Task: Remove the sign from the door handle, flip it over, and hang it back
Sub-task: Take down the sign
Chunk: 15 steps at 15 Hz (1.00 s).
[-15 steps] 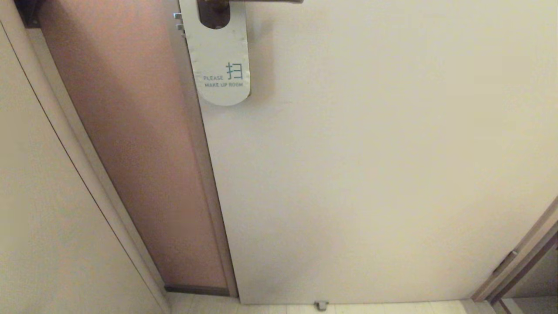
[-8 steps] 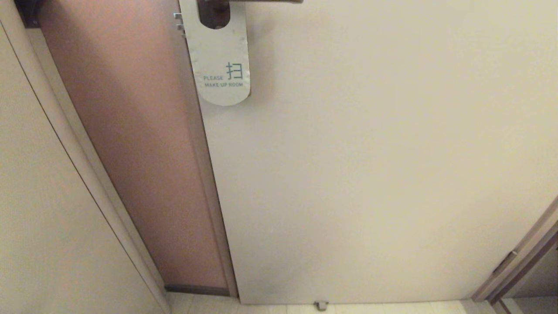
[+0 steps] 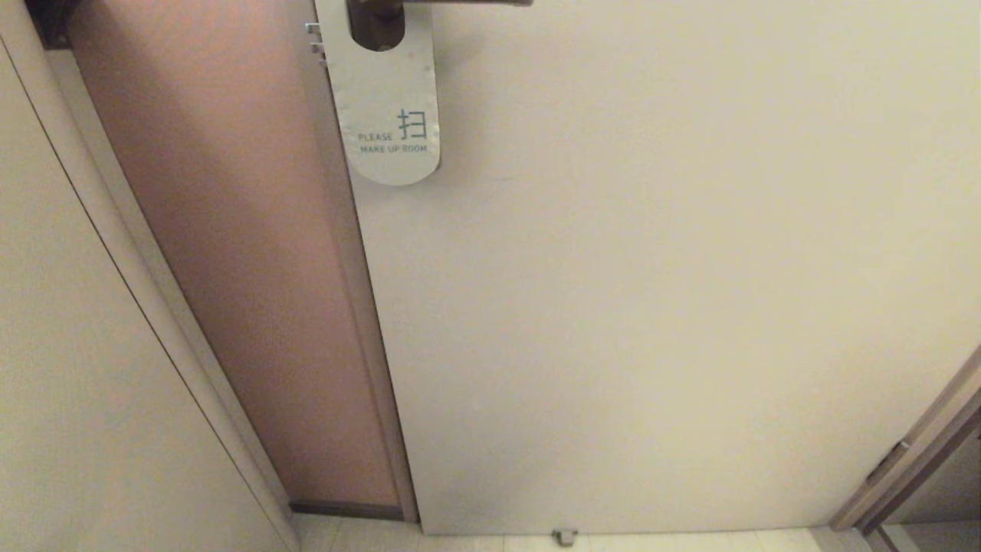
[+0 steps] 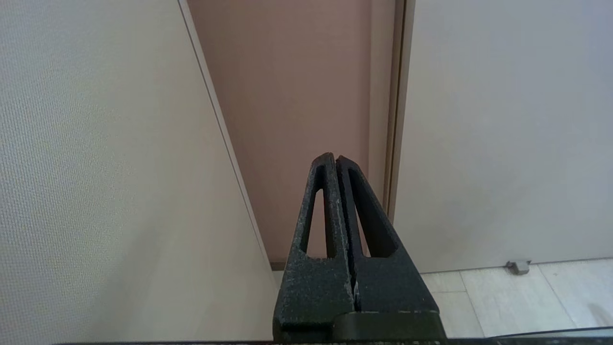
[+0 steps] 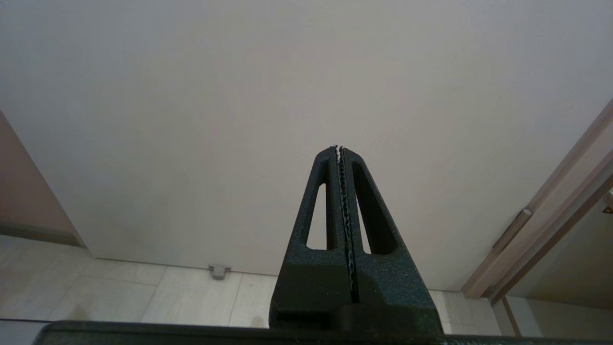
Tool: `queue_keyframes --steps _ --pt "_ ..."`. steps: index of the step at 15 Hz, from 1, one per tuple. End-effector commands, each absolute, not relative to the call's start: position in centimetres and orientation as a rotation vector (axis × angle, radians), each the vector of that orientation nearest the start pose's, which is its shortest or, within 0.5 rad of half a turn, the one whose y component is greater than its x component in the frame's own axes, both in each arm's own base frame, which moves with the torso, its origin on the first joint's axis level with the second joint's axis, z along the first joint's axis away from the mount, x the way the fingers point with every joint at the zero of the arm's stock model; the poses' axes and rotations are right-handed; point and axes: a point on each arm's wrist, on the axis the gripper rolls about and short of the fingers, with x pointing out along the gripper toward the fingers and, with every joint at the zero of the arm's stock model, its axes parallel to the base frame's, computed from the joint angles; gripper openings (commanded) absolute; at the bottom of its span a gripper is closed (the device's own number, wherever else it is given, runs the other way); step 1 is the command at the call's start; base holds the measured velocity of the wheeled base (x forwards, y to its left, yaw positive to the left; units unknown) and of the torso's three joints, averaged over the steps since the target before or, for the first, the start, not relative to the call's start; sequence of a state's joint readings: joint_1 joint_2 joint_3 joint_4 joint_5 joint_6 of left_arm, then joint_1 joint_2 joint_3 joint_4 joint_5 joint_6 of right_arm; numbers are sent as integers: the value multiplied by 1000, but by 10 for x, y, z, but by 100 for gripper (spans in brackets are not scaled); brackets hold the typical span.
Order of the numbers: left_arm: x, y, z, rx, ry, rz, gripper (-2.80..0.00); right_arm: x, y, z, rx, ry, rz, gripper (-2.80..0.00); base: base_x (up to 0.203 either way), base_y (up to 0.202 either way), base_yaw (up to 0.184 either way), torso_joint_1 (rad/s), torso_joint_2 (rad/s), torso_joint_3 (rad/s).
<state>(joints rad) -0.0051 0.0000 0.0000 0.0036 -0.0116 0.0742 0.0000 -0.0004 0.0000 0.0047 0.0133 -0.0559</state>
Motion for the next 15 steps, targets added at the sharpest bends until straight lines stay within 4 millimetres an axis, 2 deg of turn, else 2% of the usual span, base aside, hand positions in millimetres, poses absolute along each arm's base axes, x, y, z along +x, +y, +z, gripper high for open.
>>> queue_keyframes --steps 1,3,5,7,9,12,15 --pt "-23 0 75 79 3 -20 -280 -23 0 75 -57 4 14 -280 0 0 0 0 0 0" --pt "-25 0 83 90 -14 -30 -280 -23 0 75 -57 4 14 -280 0 0 0 0 0 0" --pt "-27 -1 109 85 -12 -64 -280 -23 0 75 -57 4 14 -280 0 0 0 0 0 0" --pt "-19 -2 141 67 36 -80 -280 -23 0 75 -57 4 14 -280 0 0 0 0 0 0" --pt "-2 -2 178 37 82 -86 -280 -23 0 75 -57 4 14 -280 0 0 0 0 0 0" --pt "33 -2 222 5 134 -99 -280 -23 0 75 -57 4 14 -280 0 0 0 0 0 0" --pt "65 -4 248 -12 176 -164 -280 -23 0 75 -57 4 14 -280 0 0 0 0 0 0"
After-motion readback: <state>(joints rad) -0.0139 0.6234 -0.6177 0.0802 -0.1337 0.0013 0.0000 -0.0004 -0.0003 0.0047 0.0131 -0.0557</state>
